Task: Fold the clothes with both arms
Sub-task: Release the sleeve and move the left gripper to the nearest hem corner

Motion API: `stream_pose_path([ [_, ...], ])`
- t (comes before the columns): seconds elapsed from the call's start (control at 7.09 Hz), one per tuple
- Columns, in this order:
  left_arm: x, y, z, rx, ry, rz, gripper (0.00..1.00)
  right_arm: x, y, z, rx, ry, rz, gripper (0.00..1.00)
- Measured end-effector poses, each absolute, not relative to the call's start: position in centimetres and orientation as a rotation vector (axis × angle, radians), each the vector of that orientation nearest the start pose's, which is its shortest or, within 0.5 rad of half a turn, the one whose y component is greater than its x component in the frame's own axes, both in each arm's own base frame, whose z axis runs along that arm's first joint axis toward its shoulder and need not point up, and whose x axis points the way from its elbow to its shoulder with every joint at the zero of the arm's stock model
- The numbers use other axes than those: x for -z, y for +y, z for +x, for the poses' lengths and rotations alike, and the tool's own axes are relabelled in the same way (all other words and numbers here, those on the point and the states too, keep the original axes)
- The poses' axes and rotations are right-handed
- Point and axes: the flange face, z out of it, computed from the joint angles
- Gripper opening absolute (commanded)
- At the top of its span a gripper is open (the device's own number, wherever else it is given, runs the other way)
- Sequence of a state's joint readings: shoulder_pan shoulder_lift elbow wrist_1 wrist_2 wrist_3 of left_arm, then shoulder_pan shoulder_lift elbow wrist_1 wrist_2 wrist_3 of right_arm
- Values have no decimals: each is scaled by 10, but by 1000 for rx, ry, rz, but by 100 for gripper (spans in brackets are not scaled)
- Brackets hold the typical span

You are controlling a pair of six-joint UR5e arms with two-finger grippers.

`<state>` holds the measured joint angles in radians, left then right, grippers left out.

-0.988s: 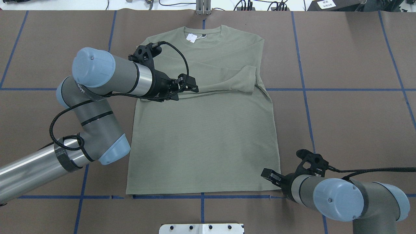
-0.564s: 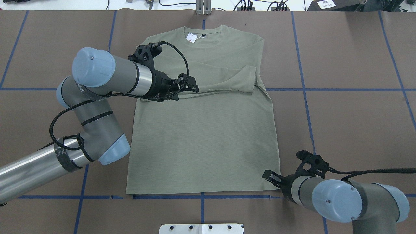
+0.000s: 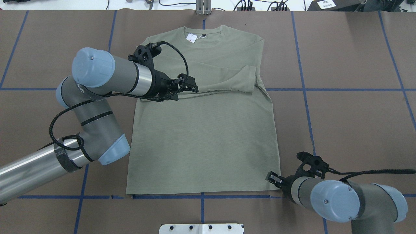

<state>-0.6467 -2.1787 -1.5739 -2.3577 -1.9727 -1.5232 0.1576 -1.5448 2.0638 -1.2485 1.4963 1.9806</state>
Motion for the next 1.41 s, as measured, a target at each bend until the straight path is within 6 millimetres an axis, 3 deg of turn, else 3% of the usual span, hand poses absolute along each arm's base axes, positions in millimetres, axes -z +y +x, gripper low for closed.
stream_pose_path([
  [0.56, -206, -477, 475, 240, 1406, 134, 85, -388, -209, -462, -564, -849, -46, 0],
  [0.71, -219, -465, 465, 297, 1392, 82, 85, -385, -209, -459, -564, -856, -47, 0],
  [0.99, -253, -398, 451, 374, 1286, 14, 85, -376, -209, -454, -563, -872, -52, 0],
  [1.27, -266, -323, 455, 390, 1100, -19, 85, -371, -208, -451, -561, -883, -56, 0],
  [1.41, -282, -291, 462, 392, 1034, -41, 85, -369, -209, -450, -561, -886, -57, 0],
])
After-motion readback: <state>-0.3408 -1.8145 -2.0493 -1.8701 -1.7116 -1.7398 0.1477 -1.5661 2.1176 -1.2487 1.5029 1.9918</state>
